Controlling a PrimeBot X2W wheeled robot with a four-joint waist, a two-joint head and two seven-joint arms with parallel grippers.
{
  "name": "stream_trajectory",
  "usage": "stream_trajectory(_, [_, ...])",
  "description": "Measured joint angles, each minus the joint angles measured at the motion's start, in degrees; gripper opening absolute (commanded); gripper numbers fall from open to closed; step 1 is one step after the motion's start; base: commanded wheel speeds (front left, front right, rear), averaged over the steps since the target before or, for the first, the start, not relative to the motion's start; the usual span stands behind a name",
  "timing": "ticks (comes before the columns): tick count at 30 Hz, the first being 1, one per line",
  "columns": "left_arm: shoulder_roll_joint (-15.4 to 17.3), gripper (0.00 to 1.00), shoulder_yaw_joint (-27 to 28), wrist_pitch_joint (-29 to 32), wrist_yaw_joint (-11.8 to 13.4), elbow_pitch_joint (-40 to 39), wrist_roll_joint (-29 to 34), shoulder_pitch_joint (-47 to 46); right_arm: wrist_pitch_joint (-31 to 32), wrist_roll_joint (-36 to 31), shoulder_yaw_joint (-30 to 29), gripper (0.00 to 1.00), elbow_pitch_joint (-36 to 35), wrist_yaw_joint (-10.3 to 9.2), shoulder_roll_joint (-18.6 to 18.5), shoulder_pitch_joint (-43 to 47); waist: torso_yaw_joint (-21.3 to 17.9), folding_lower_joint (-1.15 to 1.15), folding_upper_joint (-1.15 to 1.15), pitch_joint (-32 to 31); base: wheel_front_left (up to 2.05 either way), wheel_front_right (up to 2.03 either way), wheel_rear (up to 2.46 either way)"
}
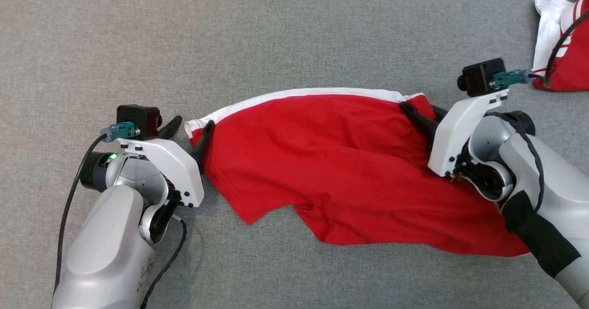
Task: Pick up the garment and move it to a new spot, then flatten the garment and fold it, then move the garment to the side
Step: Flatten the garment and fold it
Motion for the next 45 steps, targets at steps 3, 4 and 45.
stream_trajectory(3, [-0.01,0.38,-0.21,-0.19,-0.10,0.20,-0.36,-0.16,-0.16,0.89,1.47,0.00,-0.34,0.01,-0.07,-0.09,-0.06,0.00,0.00,0.15,0.00,0.00,0.00])
stream_trajectory(4, [0.00,0.11,-0.23,-0.48,-0.14,0.22,-0.47,-0.16,-0.25,1.20,1.86,0.00,-0.42,0.01,-0.24,-0.17,-0.05,0.00,0.00,0.14,0.00,0.00,0.00])
stream_trajectory(45, [9.76,0.00,1.78,4.47,3.71,-38.84,-6.46,23.03,-25.43,6.11,3.65,0.00,-19.49,0.01,-13.21,13.80,-4.71,0.00,0.00,-17.58,0.00,0.00,0.00])
